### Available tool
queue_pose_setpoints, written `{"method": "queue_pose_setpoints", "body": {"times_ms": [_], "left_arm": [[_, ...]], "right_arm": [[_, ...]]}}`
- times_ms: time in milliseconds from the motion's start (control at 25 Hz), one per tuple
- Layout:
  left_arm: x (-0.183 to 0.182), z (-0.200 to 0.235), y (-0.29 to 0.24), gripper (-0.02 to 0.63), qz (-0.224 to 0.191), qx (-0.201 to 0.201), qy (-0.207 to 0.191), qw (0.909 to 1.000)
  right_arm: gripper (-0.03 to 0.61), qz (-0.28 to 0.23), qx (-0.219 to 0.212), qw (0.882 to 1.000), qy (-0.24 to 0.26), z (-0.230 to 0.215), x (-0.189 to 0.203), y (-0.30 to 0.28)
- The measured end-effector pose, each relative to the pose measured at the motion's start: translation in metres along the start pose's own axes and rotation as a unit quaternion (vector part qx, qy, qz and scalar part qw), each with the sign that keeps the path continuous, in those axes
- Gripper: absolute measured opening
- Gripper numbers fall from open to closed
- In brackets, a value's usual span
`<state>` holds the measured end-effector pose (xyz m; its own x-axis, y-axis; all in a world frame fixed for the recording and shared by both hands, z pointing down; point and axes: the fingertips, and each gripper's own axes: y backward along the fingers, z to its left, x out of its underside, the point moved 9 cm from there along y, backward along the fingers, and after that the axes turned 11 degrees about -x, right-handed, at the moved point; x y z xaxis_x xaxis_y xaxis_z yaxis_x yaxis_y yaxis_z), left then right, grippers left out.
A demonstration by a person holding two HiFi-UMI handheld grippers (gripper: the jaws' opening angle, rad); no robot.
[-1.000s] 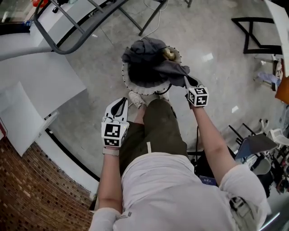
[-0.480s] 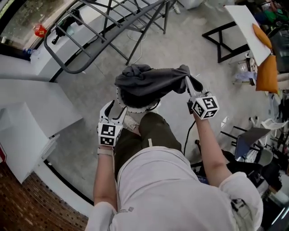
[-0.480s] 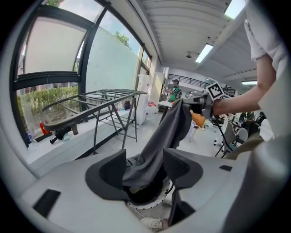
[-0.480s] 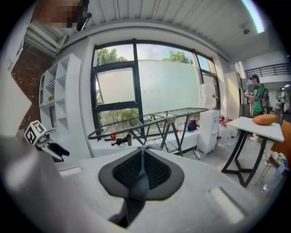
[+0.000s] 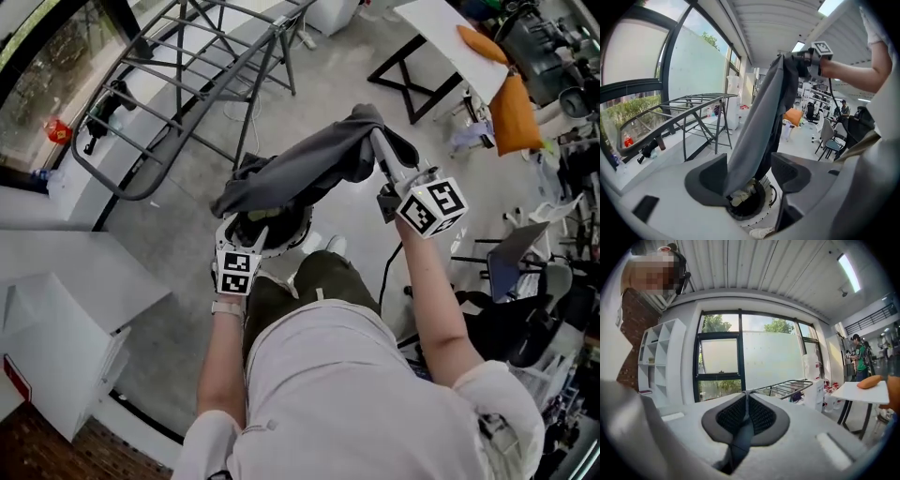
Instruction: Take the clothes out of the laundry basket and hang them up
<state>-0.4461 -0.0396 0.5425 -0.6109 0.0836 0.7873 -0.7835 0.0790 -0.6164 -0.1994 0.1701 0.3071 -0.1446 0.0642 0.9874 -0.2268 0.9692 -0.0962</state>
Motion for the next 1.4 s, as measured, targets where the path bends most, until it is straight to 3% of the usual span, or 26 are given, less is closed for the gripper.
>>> {"method": "queue_pose_setpoints", "body": {"times_ms": [120, 320, 520, 560, 600, 640, 960, 1160, 1400], "left_arm": [[-0.016, -0.018, -0.030, 0.293, 0.005, 0.001, 0.003, 1.0000], [-0.060, -0.050, -0.072, 0.301, -0.009, -0.004, -0.029, 0.9995], [-0.092, -0.075, -0.114, 0.299, -0.014, -0.019, -0.018, 0.9996], [-0.096, -0.082, -0.120, 0.230, -0.010, -0.021, -0.009, 0.9997], [-0.101, -0.090, -0.126, 0.084, -0.009, -0.023, 0.000, 0.9997], [-0.106, -0.097, -0.129, 0.005, -0.014, -0.026, 0.007, 0.9996], [-0.203, -0.137, -0.121, 0.002, -0.105, -0.092, -0.033, 0.9897], [-0.260, -0.168, -0.122, 0.002, -0.149, -0.129, -0.058, 0.9787], [-0.311, -0.204, -0.118, 0.002, -0.186, -0.158, -0.089, 0.9656]], "right_arm": [[0.023, -0.015, -0.011, 1.000, 0.013, 0.006, -0.030, 0.008], [0.023, -0.042, -0.027, 0.999, 0.020, 0.003, -0.066, 0.024], [0.023, -0.069, -0.021, 0.997, 0.011, -0.023, -0.084, 0.068], [0.023, -0.073, -0.016, 0.997, 0.011, -0.032, -0.083, 0.080], [0.023, -0.076, -0.008, 0.997, 0.012, -0.043, -0.082, 0.094], [0.023, -0.080, 0.002, 0.997, 0.013, -0.054, -0.079, 0.109], [0.023, -0.112, 0.087, 0.990, -0.005, -0.153, -0.062, 0.224], [0.023, -0.076, 0.131, 0.988, 0.002, -0.212, -0.034, 0.268], [0.023, -0.027, 0.156, 0.987, 0.015, -0.262, -0.003, 0.300]]}}
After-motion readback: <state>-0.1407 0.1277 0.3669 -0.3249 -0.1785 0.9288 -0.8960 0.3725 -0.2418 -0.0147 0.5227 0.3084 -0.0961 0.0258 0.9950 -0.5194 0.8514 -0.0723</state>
